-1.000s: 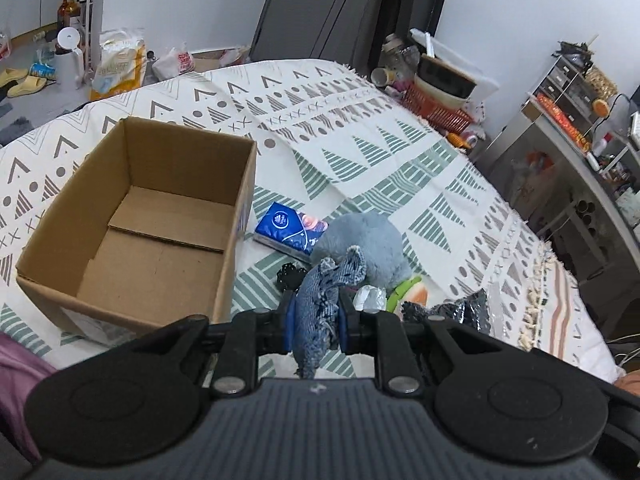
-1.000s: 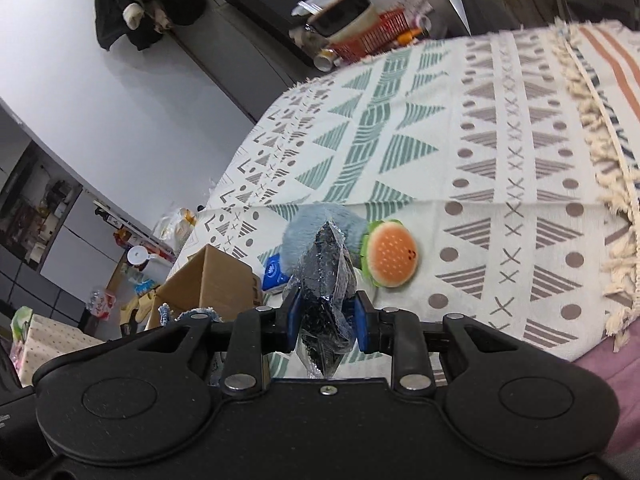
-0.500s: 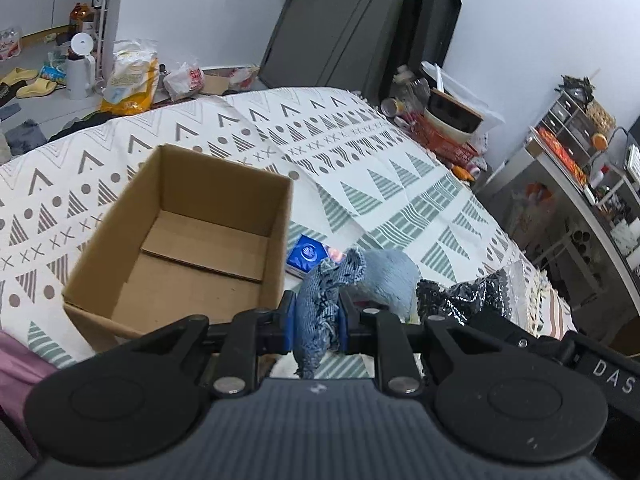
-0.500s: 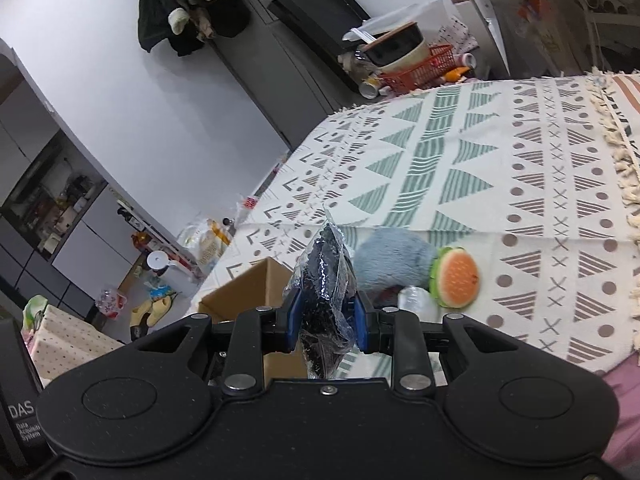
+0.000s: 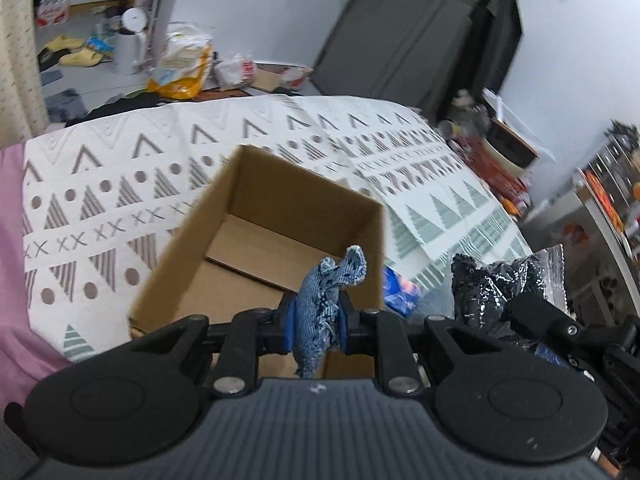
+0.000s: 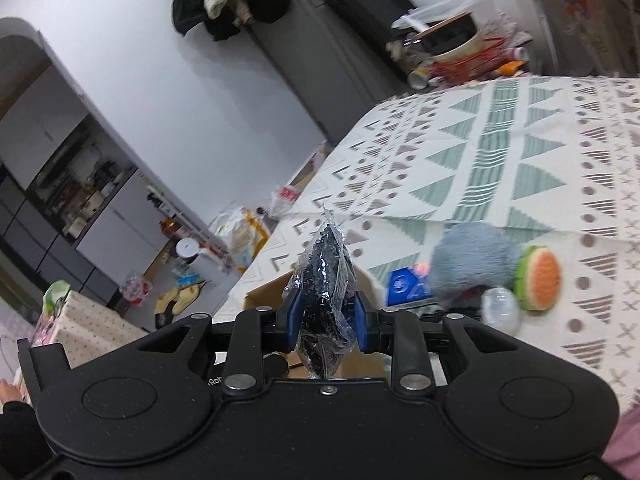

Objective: Organize soft objects
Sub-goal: 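Carry the denim cloth with the left gripper while the right gripper carries the black bag to the box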

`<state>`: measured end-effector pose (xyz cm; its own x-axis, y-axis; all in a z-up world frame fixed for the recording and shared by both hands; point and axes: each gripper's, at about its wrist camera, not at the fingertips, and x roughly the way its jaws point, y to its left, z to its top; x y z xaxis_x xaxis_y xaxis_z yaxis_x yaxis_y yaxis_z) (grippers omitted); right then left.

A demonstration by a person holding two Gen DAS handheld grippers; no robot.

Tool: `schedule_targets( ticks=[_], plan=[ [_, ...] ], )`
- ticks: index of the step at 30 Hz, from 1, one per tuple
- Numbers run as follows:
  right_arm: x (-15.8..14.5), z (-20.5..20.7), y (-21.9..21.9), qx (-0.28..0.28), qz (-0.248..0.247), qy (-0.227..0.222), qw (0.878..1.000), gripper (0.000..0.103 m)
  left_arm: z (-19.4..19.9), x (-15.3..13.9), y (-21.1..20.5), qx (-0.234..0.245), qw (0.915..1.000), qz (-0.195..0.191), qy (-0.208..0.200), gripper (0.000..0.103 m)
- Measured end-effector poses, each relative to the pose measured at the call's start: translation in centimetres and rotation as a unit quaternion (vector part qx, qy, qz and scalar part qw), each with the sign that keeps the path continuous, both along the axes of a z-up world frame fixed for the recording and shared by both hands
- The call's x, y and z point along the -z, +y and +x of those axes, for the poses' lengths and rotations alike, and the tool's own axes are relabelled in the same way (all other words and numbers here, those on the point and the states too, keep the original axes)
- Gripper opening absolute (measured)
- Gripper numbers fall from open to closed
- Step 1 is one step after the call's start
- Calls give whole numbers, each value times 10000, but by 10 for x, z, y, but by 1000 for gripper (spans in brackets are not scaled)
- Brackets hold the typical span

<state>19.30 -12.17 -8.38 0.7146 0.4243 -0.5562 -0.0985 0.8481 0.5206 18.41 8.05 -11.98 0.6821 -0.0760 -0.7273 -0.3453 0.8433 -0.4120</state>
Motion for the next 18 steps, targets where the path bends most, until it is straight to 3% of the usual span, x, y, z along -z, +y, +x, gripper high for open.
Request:
schedule_targets(
  ticks=[7, 15, 18],
  plan=[
    [10, 26, 33, -330, -97, 35, 9994, 27, 11, 4, 24, -173, 9998, -52, -62, 20],
    [23, 38, 48, -512, -258, -237, 9981, 27, 41, 13, 26, -245, 9993, 278, 7, 20],
    [26, 44, 55, -520, -447, -302, 9972, 27, 46, 18, 20, -351, 9974, 625, 55, 20]
  ],
)
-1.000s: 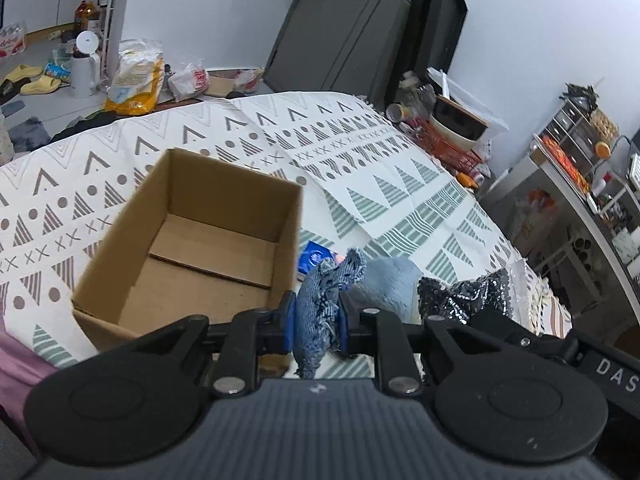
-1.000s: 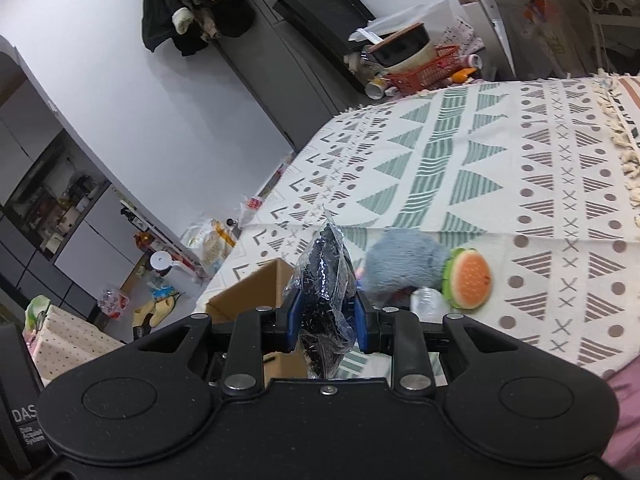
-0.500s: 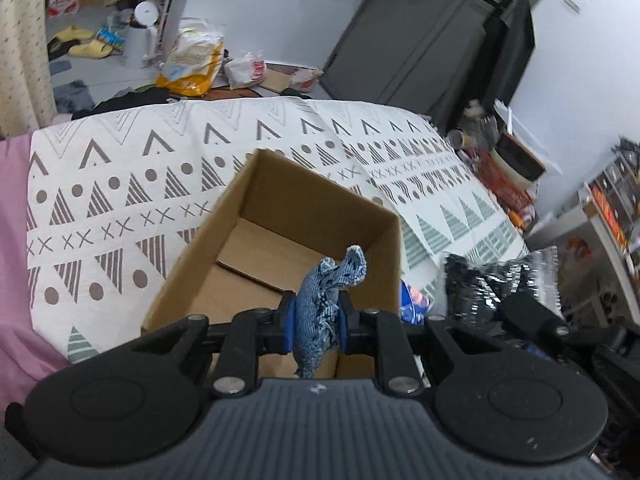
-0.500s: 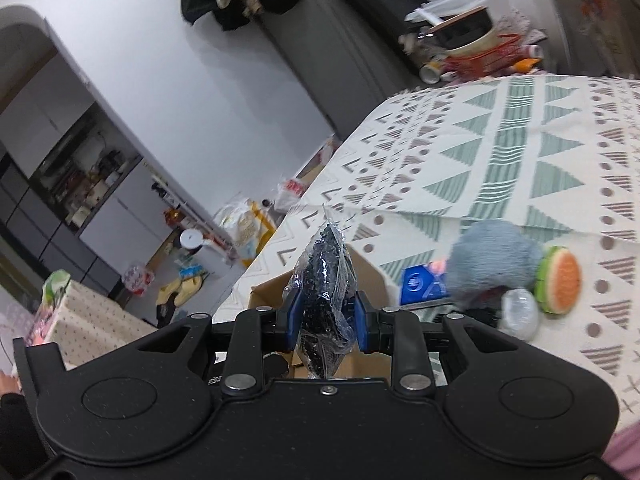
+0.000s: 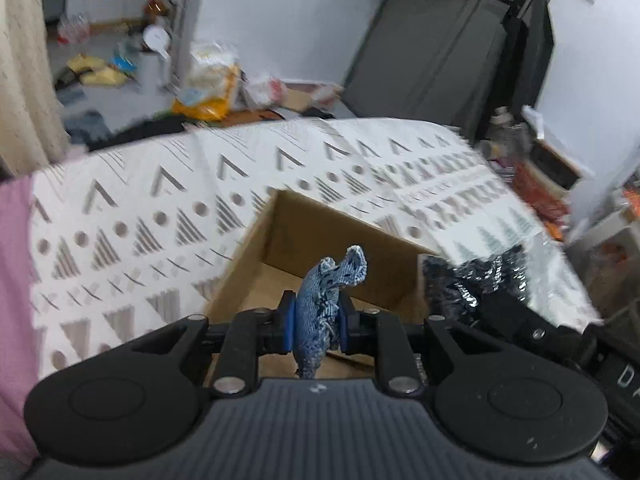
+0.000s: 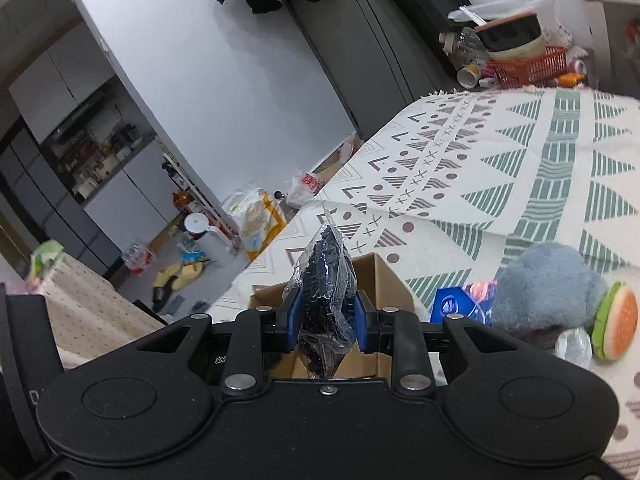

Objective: Organize soft objects
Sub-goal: 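Carry the denim cloth with the left gripper while the right gripper carries the black bag to the box, then open the left gripper over the box while the right gripper releases the black bag inside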

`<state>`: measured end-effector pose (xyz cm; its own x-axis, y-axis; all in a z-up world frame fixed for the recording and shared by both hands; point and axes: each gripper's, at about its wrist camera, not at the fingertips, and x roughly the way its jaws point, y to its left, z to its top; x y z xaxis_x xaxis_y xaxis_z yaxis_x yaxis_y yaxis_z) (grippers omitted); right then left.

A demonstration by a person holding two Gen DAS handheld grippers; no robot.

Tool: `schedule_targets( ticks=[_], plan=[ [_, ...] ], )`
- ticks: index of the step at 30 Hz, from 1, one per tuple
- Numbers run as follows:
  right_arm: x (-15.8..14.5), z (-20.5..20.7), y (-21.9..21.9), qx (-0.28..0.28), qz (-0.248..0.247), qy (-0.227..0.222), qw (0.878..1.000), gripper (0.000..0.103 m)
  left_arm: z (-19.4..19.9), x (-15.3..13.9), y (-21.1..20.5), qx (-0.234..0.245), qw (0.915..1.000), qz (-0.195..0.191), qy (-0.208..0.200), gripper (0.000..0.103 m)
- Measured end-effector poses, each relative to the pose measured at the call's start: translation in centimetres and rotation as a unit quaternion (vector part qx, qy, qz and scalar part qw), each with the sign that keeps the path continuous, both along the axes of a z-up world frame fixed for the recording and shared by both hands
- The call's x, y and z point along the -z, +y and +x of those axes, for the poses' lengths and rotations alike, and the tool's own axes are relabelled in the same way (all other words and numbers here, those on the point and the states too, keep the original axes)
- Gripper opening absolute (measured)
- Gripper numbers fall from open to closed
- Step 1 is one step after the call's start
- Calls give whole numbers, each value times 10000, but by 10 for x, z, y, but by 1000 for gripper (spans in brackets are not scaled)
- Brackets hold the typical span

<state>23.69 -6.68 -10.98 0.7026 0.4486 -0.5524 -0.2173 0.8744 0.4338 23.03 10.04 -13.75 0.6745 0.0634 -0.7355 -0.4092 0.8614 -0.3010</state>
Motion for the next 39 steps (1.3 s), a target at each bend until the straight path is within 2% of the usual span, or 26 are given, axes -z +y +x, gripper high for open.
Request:
schedule_targets(
  ticks=[5, 10, 14, 17, 19, 22, 25, 28, 31, 39],
  plan=[
    [8, 10, 10, -19, -298, -56, 9995, 27, 15, 23, 11, -68, 9996, -141, 244, 20],
    [20, 22, 15, -25, -398, 12, 9992, 30, 27, 33, 16, -55, 9992, -269, 273, 20],
    [22, 27, 16, -73, -400, 77, 9991, 36, 33, 32, 12, -9, 9991, -323, 256, 29],
    [20, 29, 14, -50, -327, 136, 9994, 37, 34, 30, 12, -96, 9978, -523, 395, 39],
    [15, 29, 11, 9, -295, 181, 9994, 37, 35, 26, 10, -146, 9969, -590, 491, 48],
    [-3, 31, 7, 157, -224, 213, 9994, 40, 37, 12, 14, -287, 9968, -418, 620, 54],
    [-22, 27, 4, 246, -386, 59, 9989, 51, 38, -4, 28, -427, 9963, -521, 529, 64],
    [-37, 24, -2, 332, -470, 32, 9983, 55, 40, -18, 38, -465, 9964, -520, 476, 74],
    [-48, 21, -10, 445, -584, 14, 9973, 61, 42, -31, 41, -317, 9976, -425, 449, 76],
    [-61, 7, -42, 796, -684, 166, 9943, 67, 30, -55, 27, 192, 9985, -252, 442, 82]
  ],
)
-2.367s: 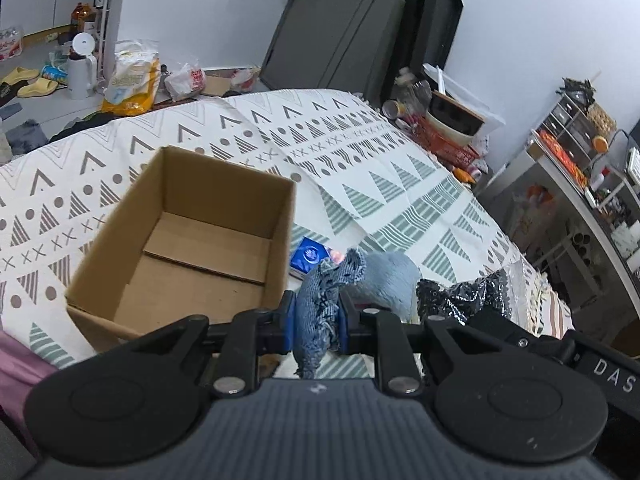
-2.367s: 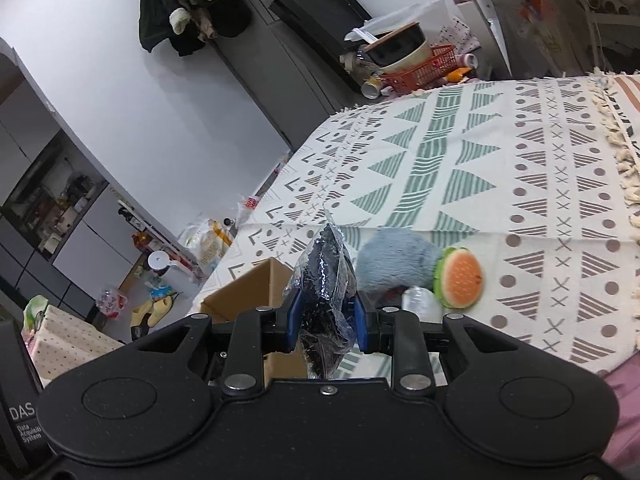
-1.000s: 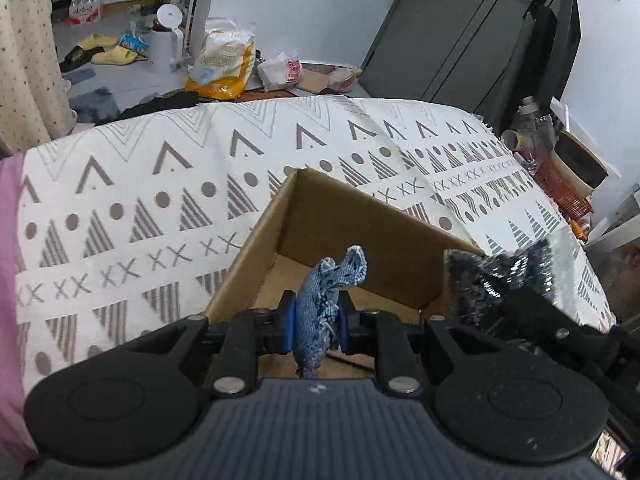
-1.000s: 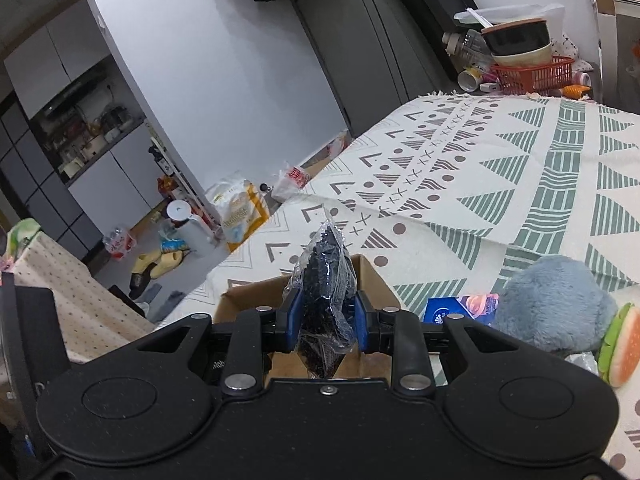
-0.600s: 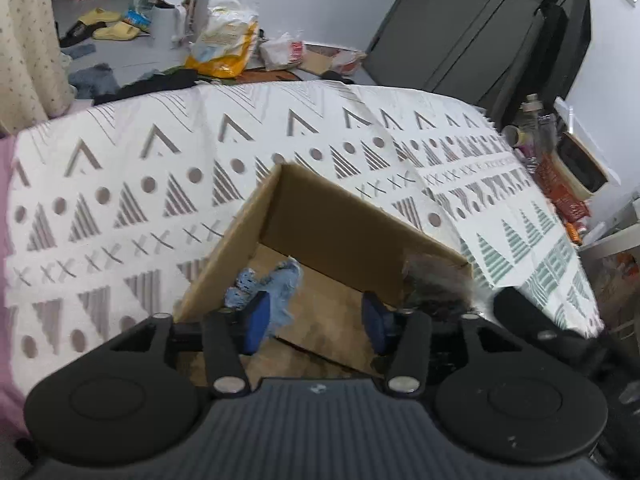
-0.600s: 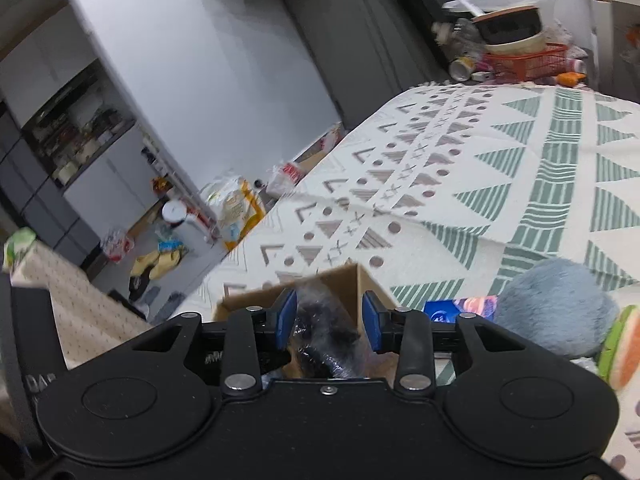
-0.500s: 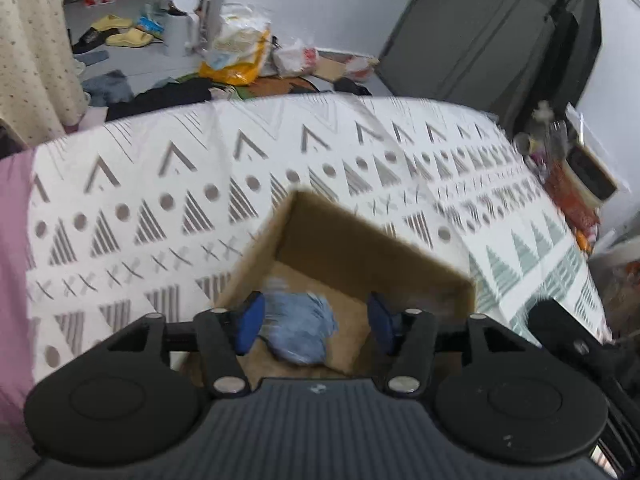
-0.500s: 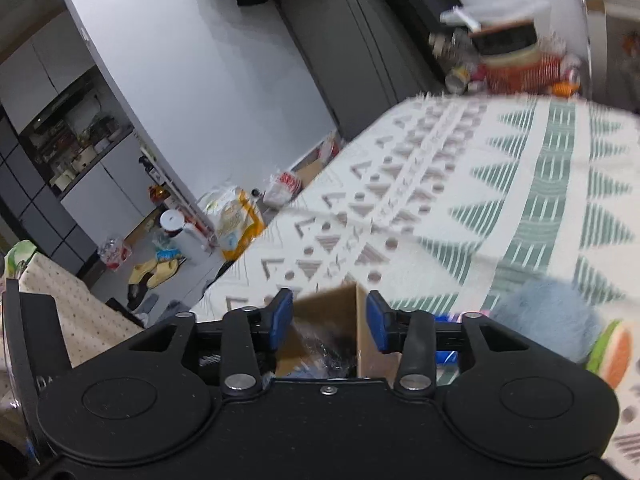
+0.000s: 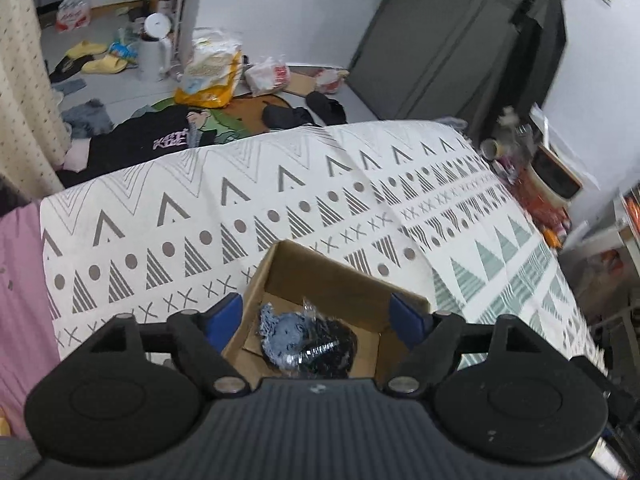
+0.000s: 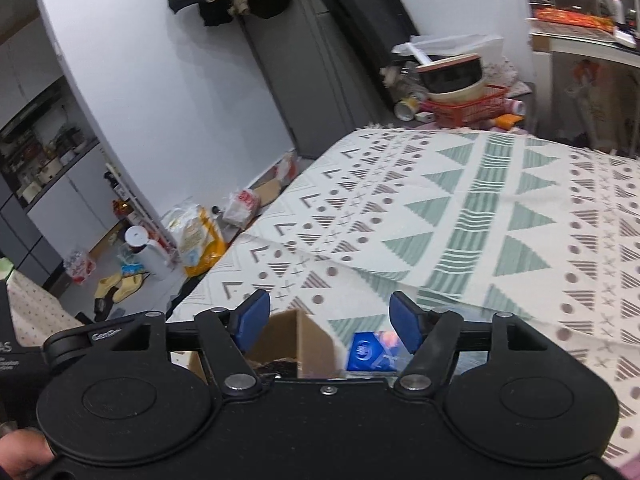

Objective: Organize soft objects
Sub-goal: 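Open the left gripper over the box while the right gripper releases the black bag inside, then grasp the white plastic-wrapped item with the left gripper while the right gripper grasps the burger plush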

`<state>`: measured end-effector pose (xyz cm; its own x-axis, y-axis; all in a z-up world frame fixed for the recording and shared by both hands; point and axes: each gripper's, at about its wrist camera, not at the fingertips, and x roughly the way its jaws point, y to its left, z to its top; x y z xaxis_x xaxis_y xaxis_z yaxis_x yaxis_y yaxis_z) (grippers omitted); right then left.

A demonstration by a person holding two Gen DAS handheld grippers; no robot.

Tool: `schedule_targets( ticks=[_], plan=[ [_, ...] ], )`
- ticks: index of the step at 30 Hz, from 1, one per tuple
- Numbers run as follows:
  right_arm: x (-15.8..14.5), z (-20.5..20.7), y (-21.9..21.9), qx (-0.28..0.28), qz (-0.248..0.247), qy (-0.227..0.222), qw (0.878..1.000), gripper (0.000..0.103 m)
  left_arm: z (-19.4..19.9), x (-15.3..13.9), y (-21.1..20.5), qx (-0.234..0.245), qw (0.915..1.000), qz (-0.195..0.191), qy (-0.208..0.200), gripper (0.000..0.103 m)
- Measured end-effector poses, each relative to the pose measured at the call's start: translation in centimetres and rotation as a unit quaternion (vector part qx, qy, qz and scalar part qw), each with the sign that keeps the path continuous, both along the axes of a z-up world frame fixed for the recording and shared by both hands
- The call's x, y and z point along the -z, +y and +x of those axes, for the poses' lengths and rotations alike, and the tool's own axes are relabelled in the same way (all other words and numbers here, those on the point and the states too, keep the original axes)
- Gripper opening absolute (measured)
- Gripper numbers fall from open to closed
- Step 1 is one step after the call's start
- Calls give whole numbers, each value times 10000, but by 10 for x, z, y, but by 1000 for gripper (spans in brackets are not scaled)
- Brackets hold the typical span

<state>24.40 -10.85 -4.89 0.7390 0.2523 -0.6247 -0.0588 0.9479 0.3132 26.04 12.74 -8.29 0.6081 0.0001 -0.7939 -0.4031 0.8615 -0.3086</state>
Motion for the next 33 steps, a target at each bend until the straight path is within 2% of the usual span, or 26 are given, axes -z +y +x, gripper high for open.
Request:
schedule_targets(
  ticks=[6, 14, 21, 33],
  plan=[
    [-8, -15, -27, 336, 57, 102, 9994, 73, -10, -12, -15, 319, 9994, 98, 44, 84],
    [-13, -34, -49, 408, -97, 180, 9990, 82, -23, -20, -40, 608, 9979, 193, 90, 86],
    [0, -45, -76, 589, -80, 489, 9970, 82, -34, -22, -58, 876, 9960, 178, 43, 86],
    [46, -44, -121, 722, 639, 901, 9913, 70, -39, -14, -118, 1421, 9894, 311, -6, 85]
  ],
)
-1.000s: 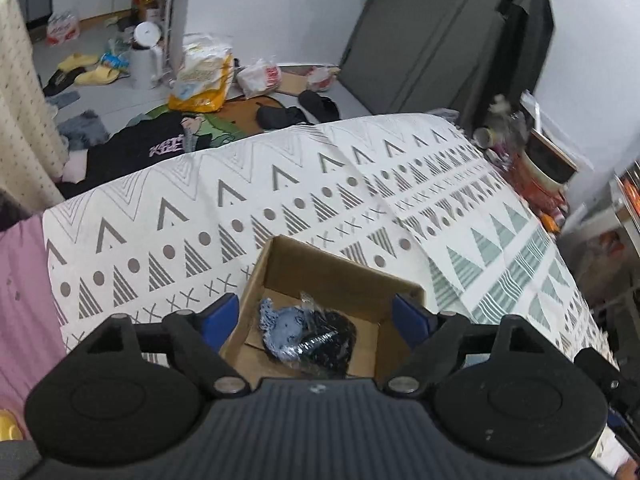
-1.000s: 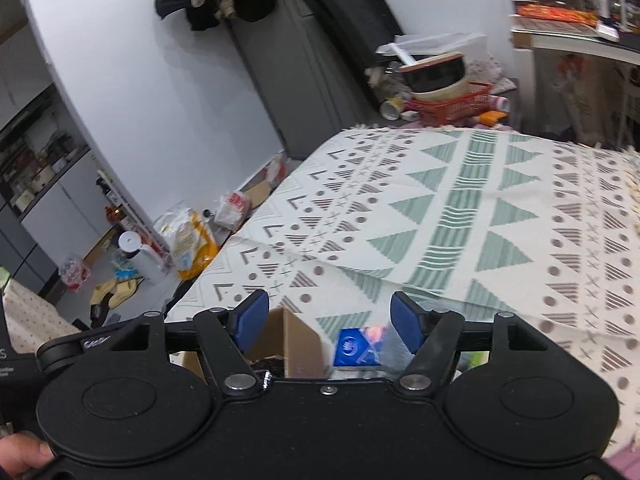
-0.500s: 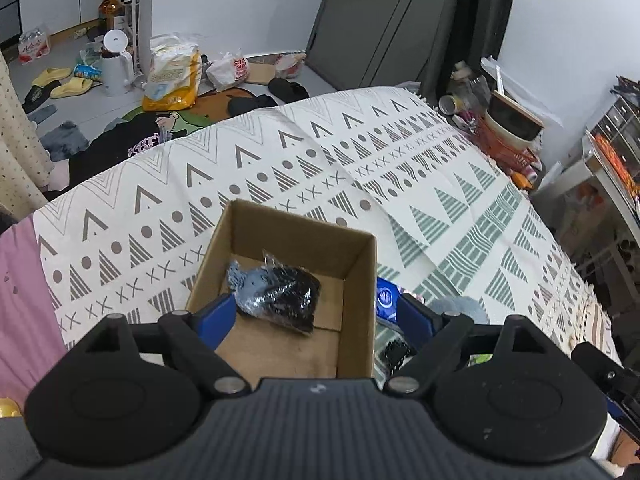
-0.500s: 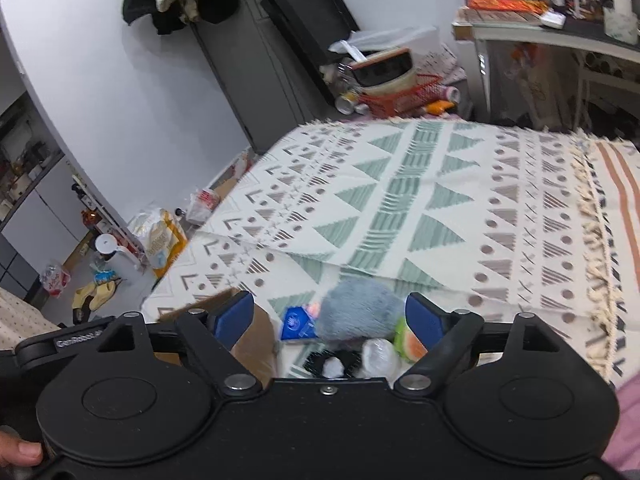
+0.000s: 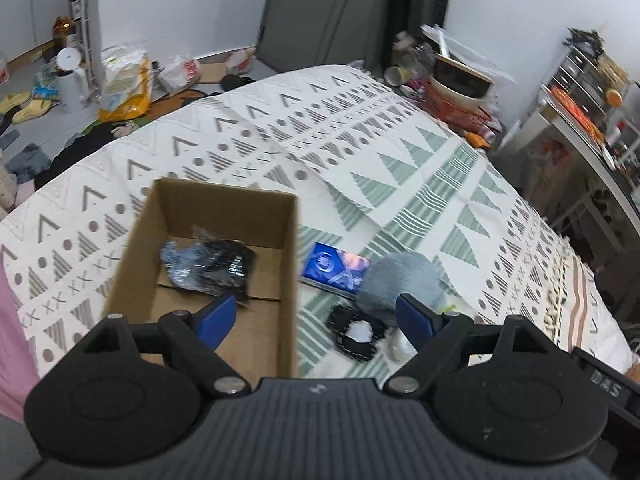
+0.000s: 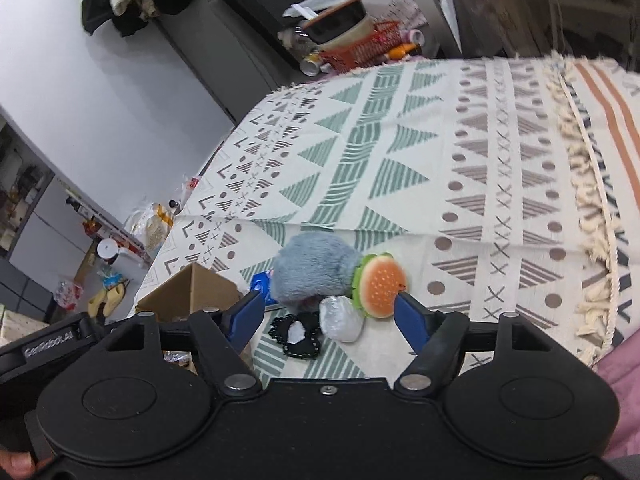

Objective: Organize soft objects
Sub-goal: 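Grasp the white plastic-wrapped item with the left gripper while the right gripper grasps the burger plush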

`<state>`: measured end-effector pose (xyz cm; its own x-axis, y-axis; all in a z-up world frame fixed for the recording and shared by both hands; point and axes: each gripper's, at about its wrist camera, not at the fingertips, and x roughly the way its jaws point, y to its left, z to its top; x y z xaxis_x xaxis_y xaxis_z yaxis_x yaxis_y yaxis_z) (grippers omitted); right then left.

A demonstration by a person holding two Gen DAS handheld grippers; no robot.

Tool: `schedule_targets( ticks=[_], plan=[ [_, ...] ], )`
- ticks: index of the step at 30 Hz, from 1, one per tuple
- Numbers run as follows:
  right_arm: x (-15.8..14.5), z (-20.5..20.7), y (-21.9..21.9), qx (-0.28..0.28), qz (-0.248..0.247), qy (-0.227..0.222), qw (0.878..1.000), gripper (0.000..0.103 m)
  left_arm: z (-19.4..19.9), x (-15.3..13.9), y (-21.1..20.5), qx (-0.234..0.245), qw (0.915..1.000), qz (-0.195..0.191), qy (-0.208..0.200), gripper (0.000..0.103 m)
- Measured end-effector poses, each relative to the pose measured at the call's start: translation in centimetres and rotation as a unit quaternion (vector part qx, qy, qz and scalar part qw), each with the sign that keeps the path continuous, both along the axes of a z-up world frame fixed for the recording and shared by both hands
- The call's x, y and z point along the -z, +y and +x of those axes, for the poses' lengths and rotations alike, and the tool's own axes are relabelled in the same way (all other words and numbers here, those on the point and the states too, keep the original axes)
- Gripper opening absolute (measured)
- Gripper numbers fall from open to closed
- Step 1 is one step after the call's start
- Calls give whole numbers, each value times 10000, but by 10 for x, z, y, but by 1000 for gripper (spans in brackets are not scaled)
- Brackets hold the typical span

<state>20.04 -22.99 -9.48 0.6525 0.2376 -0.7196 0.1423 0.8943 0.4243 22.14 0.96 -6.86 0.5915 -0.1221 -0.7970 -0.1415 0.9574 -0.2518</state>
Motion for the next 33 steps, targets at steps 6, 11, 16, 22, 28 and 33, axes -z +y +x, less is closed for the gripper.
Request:
schedule_targets(
  ticks=[6, 11, 16, 22, 28, 33],
  plan=[
    [25, 6, -25, 214, 567, 106, 9981, 65, 6, 17, -35, 221, 9997, 25, 121, 83],
    [44, 18, -34, 201, 942, 208, 9951, 65, 15, 37, -61, 308, 9990, 151, 298, 83],
    [64, 32, -42, 157, 1118, 393, 9928, 65, 29, 58, -80, 333, 9977, 239, 542, 80],
    [88, 46, -55, 189, 1497, 591, 9868, 65, 45, 81, -98, 377, 9960, 238, 775, 75],
    [110, 62, -58, 107, 1704, 835, 9818, 62, 60, 105, -110, 415, 9938, 192, 1014, 63],
    [123, 71, -62, 122, 1857, 972, 9777, 60, 69, 120, -114, 401, 9926, 84, 1141, 56]
  ],
)
